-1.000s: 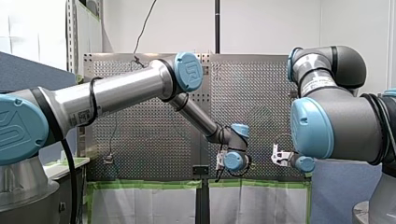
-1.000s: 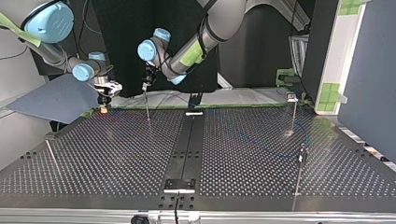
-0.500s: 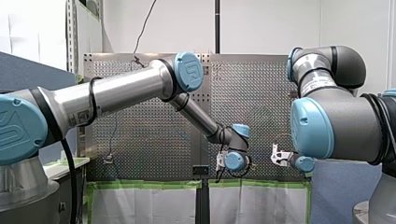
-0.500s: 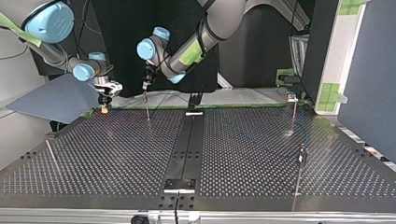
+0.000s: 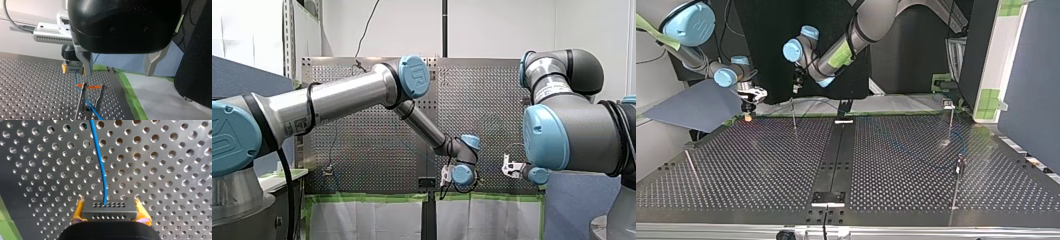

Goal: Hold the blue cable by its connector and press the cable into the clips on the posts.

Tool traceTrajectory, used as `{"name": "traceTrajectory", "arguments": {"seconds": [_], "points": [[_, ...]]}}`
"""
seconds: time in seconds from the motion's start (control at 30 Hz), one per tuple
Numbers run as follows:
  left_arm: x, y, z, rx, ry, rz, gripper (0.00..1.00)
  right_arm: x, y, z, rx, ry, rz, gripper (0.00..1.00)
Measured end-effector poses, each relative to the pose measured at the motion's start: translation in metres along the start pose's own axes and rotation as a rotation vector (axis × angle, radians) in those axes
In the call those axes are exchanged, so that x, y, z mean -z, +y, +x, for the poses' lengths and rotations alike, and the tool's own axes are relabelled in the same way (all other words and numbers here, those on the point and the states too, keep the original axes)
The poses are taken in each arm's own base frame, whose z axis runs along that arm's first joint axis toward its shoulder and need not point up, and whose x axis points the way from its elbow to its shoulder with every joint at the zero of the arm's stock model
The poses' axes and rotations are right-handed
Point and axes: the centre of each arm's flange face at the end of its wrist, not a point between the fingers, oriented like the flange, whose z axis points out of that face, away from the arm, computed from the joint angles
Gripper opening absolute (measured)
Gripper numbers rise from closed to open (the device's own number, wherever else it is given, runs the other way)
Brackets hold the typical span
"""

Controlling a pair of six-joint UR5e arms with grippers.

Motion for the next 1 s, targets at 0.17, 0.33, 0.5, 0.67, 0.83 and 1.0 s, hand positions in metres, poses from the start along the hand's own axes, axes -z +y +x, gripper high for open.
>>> {"name": "traceTrajectory", "arguments": {"seconds": [0.17,0.33,0.5,0.67,0.83,1.0], "points": [[0.002,0.002,0.001,-0.011,0.01,-0.027,1.0,0.0,0.0,0.0,0.0,0.0,0.001,0.0],[0.004,0.005,0.002,-0.047,0.017,-0.07,1.0,0.0,-0.001,0.0,0.0,0.0,0.002,0.0],[0.004,0.012,0.002,-0.057,0.021,-0.113,1.0,0.0,-0.001,0.0,0.001,0.002,0.002,0.0],[0.012,0.008,-0.001,-0.076,0.039,-0.116,1.0,0.0,-0.001,0.0,0.001,0.002,0.002,0.0],[0.036,-0.011,-0.013,-0.084,0.033,-0.081,1.0,0.0,-0.001,0.0,0.001,0.001,0.003,0.0],[0.064,-0.032,-0.03,-0.064,-0.011,-0.059,1.0,0.0,-0.001,0.0,0.002,0.001,0.003,0.0]]}}
